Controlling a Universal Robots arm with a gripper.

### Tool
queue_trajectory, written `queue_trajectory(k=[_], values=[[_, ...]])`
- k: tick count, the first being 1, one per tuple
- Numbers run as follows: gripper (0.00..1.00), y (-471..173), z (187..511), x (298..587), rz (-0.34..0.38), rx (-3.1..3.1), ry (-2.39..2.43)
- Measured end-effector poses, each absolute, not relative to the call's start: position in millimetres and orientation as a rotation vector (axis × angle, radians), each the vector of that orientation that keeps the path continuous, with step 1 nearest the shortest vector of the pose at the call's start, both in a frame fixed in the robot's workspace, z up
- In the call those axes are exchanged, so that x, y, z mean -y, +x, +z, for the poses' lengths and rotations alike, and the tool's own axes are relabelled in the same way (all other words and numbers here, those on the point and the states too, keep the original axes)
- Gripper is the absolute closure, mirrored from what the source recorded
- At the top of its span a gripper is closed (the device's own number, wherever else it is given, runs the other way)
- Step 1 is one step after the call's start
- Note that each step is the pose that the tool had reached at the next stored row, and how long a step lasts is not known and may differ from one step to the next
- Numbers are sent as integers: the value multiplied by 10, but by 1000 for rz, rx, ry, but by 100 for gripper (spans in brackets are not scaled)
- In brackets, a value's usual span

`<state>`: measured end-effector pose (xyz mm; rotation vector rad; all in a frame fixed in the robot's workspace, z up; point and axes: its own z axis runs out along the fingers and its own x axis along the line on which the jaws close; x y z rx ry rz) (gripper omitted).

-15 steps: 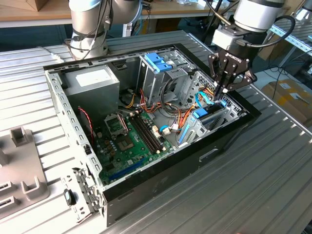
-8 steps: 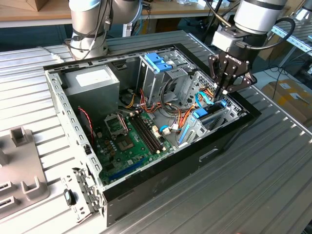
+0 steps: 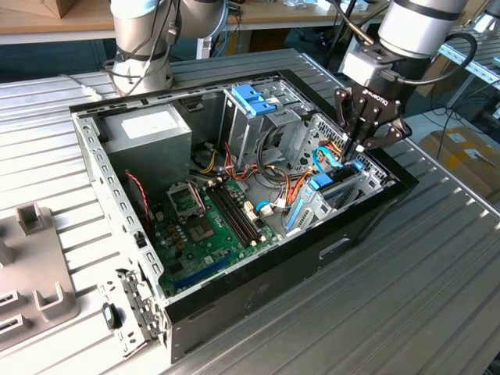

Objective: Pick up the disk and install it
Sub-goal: 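Insert the second disk wire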

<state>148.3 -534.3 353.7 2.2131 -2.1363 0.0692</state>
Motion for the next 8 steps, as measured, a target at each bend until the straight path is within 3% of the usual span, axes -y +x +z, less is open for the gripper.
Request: queue_trajectory(k=[8], values=[[84, 1465, 3533, 5368, 69, 2137, 2213]])
